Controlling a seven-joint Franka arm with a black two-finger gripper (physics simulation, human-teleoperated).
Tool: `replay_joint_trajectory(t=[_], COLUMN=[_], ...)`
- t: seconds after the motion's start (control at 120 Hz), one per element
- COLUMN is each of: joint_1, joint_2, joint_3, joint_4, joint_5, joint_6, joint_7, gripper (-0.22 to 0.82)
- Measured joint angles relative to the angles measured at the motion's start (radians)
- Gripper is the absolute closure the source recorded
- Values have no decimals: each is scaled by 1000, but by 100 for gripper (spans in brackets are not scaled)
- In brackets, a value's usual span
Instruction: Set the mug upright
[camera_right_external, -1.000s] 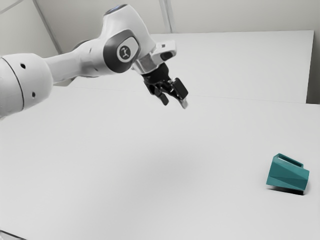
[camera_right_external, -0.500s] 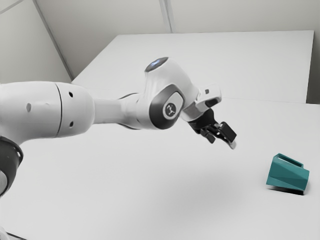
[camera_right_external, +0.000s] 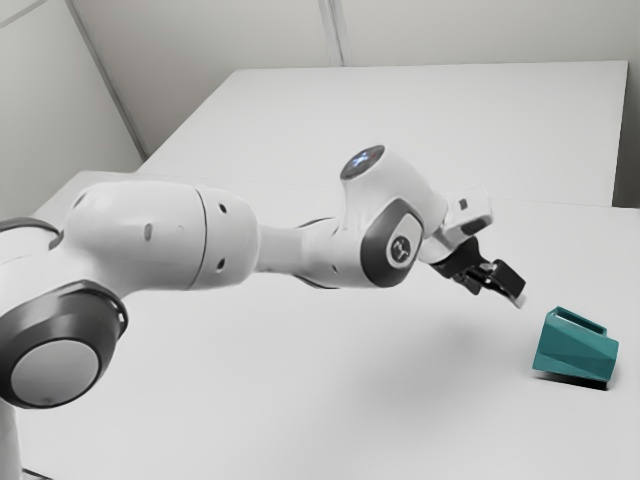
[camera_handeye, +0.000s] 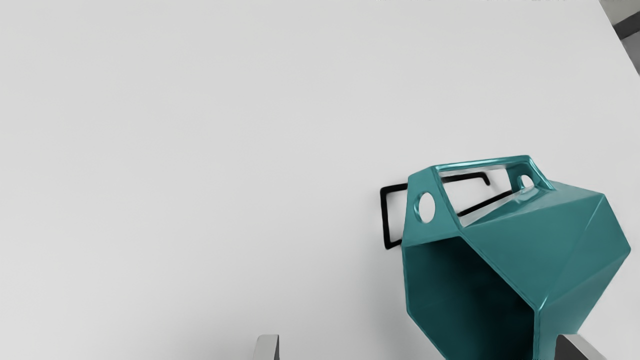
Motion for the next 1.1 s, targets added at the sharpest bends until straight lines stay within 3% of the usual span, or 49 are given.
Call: replay_joint_trajectory(t=[0.4, 0.733, 1.1], joint_1=[-111, -132, -181], joint_2=[13, 105, 141], joint_3=[-2, -4, -4], joint_4=[-31, 24, 50], joint_5=[-162, -200, -301], joint_6=[83, 167, 220], joint_7=[20, 31, 33], gripper=[0, 0, 0])
